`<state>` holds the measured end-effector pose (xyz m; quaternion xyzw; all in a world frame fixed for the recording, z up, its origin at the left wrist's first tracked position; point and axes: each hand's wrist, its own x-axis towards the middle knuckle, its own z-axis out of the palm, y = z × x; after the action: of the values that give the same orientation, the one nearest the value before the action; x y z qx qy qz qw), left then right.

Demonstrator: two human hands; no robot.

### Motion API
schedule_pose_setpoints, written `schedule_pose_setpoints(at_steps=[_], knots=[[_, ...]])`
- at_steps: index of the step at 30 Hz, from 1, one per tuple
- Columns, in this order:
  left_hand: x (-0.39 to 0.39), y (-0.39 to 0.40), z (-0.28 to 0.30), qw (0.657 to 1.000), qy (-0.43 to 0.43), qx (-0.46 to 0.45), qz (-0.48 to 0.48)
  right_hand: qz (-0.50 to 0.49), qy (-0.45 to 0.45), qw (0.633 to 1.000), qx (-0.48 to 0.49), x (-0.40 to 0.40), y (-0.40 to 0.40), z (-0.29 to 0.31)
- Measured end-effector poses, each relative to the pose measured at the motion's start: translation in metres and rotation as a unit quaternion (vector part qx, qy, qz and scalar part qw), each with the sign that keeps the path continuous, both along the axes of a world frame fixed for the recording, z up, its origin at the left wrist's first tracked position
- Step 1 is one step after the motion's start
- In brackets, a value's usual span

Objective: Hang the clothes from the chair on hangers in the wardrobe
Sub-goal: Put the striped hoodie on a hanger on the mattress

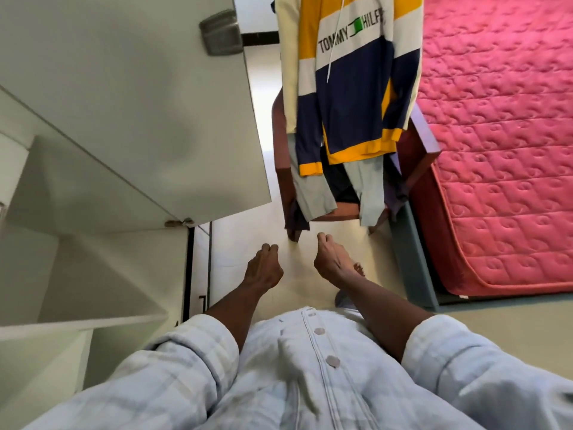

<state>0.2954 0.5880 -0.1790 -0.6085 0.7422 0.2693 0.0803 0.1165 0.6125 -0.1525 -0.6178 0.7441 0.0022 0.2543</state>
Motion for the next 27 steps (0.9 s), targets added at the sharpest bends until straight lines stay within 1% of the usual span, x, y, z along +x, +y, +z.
schedule_pose_setpoints(at_steps=[4,8,10,13,16,19,22,25,27], knots=[[-0.019,-0.019,0.007,1.0,-0.002,-0.009,0.03,-0.005,-0.008,1.0,-0.013,-0.026,-0.017,0.004],[-0.107,-0.072,0.018,0.995,0.058,-0.027,0.08,-0.032,-0.023,0.999,-0.015,-0.119,-0.077,0.024],[-0.144,-0.099,0.02,0.994,0.063,-0.029,0.084,-0.046,-0.03,0.998,-0.009,-0.154,-0.104,0.036],[-0.189,-0.136,0.026,0.994,0.065,-0.024,0.088,-0.035,-0.007,0.999,-0.014,-0.196,-0.141,0.045],[-0.215,-0.176,0.038,0.99,0.086,-0.045,0.106,-0.05,-0.003,0.998,-0.04,-0.226,-0.184,0.052],[-0.227,-0.229,0.049,0.985,0.098,-0.068,0.127,-0.067,-0.019,0.995,-0.064,-0.244,-0.23,0.062],[-0.237,-0.295,0.062,0.977,0.136,-0.086,0.142,-0.08,-0.038,0.992,-0.091,-0.258,-0.282,0.071],[-0.249,-0.363,0.07,0.967,0.168,-0.105,0.159,-0.088,-0.035,0.989,-0.109,-0.269,-0.333,0.081],[-0.258,-0.41,0.078,0.956,0.196,-0.123,0.181,-0.077,-0.028,0.99,-0.111,-0.277,-0.371,0.089]])
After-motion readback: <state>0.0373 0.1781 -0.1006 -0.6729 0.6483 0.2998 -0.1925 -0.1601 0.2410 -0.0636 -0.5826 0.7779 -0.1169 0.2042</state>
